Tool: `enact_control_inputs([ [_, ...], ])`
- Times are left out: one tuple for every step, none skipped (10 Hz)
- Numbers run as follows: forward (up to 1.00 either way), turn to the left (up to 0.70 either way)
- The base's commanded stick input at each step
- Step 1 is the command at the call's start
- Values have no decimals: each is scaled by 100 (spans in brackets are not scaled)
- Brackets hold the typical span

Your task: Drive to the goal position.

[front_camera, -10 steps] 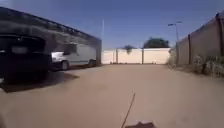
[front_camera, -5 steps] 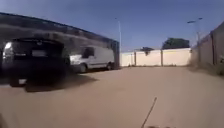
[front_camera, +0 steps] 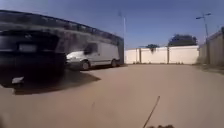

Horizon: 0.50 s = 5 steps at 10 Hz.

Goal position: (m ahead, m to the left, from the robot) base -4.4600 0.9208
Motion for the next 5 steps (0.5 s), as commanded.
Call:
enact_control_inputs([
  [100,0],
  [100,0],
  [100,-27],
  [100,-27],
  [100,-27],
])
